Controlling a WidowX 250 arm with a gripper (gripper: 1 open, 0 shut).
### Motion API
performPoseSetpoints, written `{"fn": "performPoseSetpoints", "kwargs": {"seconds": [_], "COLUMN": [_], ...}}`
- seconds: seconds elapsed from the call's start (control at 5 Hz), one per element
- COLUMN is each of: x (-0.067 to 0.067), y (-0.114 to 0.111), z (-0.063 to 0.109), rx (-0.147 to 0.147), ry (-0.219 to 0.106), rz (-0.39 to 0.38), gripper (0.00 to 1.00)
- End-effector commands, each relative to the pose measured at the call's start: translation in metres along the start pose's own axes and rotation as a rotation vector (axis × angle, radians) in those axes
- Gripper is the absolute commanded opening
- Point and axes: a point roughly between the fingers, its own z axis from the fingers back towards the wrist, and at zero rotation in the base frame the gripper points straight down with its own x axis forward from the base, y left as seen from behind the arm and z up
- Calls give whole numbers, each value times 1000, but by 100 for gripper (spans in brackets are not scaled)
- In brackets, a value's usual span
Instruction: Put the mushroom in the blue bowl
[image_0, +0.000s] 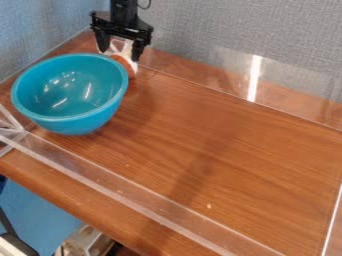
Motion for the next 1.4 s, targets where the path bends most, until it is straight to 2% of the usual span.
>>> {"fn": "performPoseSetpoints", "kwargs": {"seconds": [0.0,0.4,0.6,1.0,1.2], "x": [7,6,7,4,-5], "y": [7,5,5,13,21], "z": [14,9,15,48,57], "rx": [15,28,33,53,65], "ry": [-53,-67,-74,-122,-127], "rz": [6,-8,-5,42,74], "gripper": [100,100,0,0,0]}}
